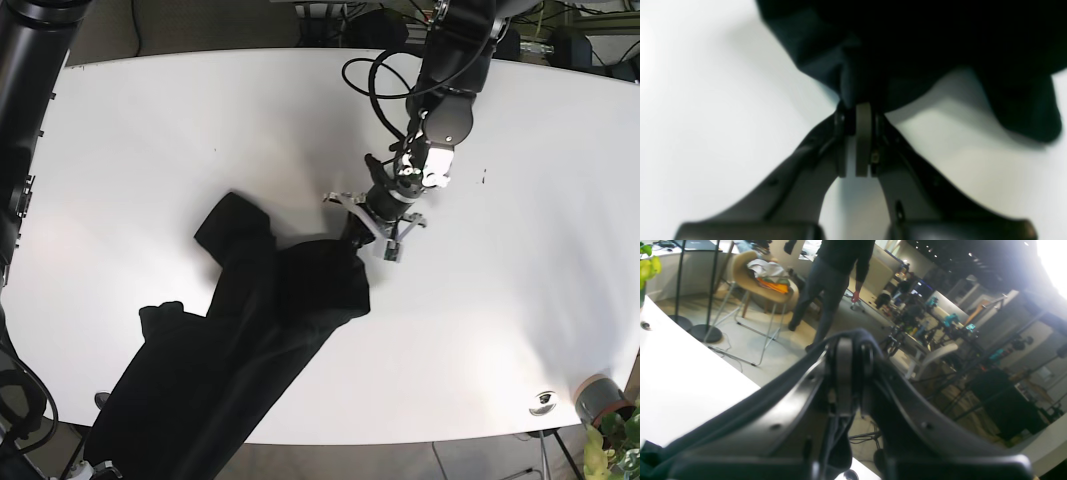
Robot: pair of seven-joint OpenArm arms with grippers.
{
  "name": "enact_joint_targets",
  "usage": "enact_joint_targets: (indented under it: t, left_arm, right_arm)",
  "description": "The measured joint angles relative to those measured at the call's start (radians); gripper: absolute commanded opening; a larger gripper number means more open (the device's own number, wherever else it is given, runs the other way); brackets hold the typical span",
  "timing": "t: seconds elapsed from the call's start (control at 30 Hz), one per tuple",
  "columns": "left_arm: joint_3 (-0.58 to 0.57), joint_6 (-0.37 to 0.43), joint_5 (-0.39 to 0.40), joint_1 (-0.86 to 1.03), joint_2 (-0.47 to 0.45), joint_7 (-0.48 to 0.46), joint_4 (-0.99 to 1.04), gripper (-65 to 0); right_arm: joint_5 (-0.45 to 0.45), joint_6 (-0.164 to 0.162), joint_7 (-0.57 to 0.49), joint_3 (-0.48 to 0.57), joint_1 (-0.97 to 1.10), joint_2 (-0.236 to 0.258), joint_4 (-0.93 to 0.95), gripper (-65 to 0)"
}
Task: Fold the T-shirt properly
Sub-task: 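Grasp the shirt's other corner with the left gripper and lift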
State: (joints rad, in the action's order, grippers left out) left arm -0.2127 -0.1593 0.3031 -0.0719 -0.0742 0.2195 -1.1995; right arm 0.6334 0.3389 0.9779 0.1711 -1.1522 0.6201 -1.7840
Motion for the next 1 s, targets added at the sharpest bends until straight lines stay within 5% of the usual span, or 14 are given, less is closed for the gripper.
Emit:
enact_joint_targets:
  t: [0.37, 0.57, 0.73, 1.0]
  left_arm:
    - [0.251, 0.016, -0.016, 0.179, -0.130, 0.079, -0.289, -65.0]
    - [0.387, 0.006, -0.014, 0.188, -0.134, 0.150, -0.412, -65.0]
    - [0.480, -0.048, -0.023, 0.101, -0.167, 0.290, -0.484, -65.0]
    - [0.573, -0.143, -0.014, -0.174, -0.236, 0.493, -0.528, -65.0]
  right_arm:
    - [0.002, 0.000, -0.002, 0.000, 0.034, 0.008, 0.000, -62.9]
    - [-0.006, -0.008, 0.000, -0.001, 0.054, -0.058, 0.021, -62.9]
    - [-0.143, -0.005, -0.005, 0.000, 0.077, -0.126, 0.090, -62.9]
    - [-0.270, 0.022, -0.119, 0.000, 0.053, -0.157, 0.233, -62.9]
